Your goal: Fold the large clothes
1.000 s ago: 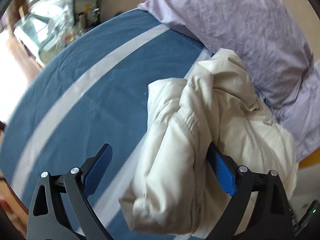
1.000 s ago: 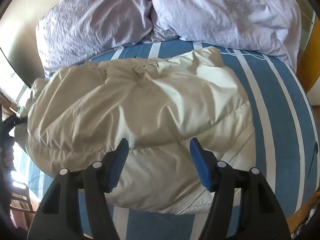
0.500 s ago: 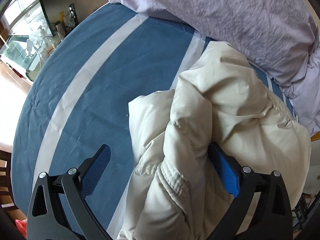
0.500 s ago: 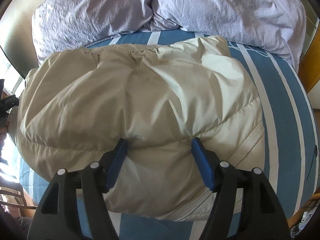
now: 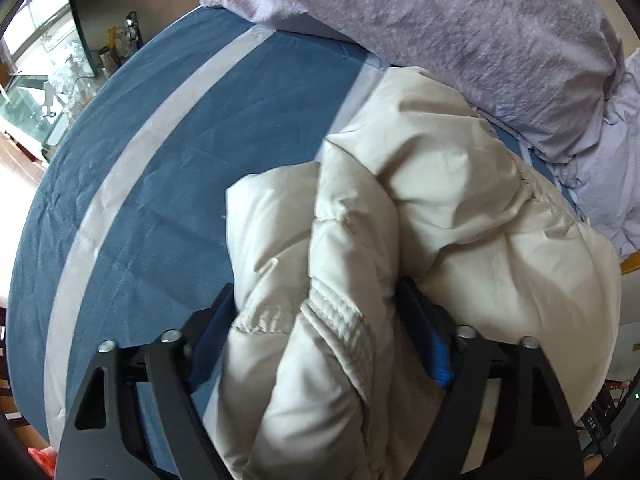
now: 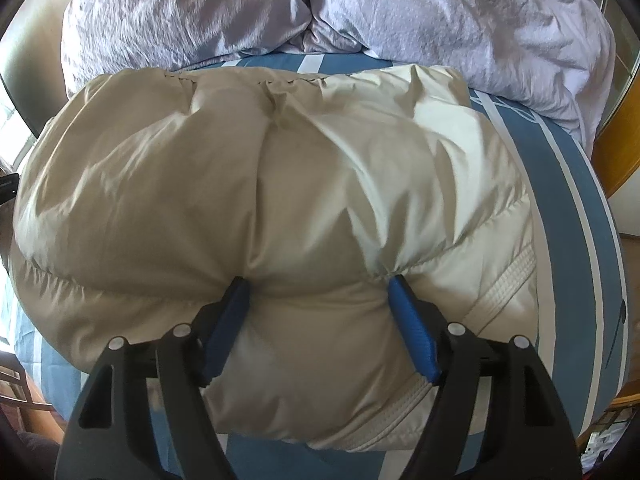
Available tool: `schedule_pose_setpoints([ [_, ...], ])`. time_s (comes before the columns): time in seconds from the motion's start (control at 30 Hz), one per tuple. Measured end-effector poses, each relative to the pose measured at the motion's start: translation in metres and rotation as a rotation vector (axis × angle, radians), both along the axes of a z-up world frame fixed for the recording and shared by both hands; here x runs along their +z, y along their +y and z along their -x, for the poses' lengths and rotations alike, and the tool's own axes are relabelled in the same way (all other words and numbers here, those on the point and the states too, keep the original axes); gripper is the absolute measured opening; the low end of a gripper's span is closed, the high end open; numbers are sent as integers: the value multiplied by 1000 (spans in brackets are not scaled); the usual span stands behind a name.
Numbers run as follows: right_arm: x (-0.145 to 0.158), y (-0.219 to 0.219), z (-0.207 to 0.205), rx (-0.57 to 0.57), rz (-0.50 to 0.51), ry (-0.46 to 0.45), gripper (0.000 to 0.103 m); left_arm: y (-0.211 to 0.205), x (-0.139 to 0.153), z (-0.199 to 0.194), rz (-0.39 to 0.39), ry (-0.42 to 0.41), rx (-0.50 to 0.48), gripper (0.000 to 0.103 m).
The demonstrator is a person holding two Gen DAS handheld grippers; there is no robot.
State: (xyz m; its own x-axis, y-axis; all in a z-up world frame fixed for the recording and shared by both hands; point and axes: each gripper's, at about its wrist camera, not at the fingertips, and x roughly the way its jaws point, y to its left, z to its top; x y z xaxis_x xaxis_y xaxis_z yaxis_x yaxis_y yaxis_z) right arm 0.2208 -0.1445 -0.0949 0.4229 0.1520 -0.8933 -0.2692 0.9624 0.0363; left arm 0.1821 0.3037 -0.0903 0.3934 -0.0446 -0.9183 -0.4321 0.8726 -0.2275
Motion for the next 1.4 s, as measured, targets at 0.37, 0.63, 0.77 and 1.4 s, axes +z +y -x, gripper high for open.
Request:
schedule_pose_setpoints([
  [0.37, -3, 2, 0, -12, 15, -4, 73, -30, 33, 17, -125, -99, -70, 23],
  [0.63, -5, 4, 0, -34, 32, -13, 73, -40, 80, 30, -91, -231, -70, 21],
  [0.77, -7, 4, 0, -50, 35, -12, 73, -54, 110, 33, -47, -304, -80, 21],
  [1.4, -12, -8, 2, 16, -35, -42, 75, -227, 199, 17, -12, -429, -255, 20],
])
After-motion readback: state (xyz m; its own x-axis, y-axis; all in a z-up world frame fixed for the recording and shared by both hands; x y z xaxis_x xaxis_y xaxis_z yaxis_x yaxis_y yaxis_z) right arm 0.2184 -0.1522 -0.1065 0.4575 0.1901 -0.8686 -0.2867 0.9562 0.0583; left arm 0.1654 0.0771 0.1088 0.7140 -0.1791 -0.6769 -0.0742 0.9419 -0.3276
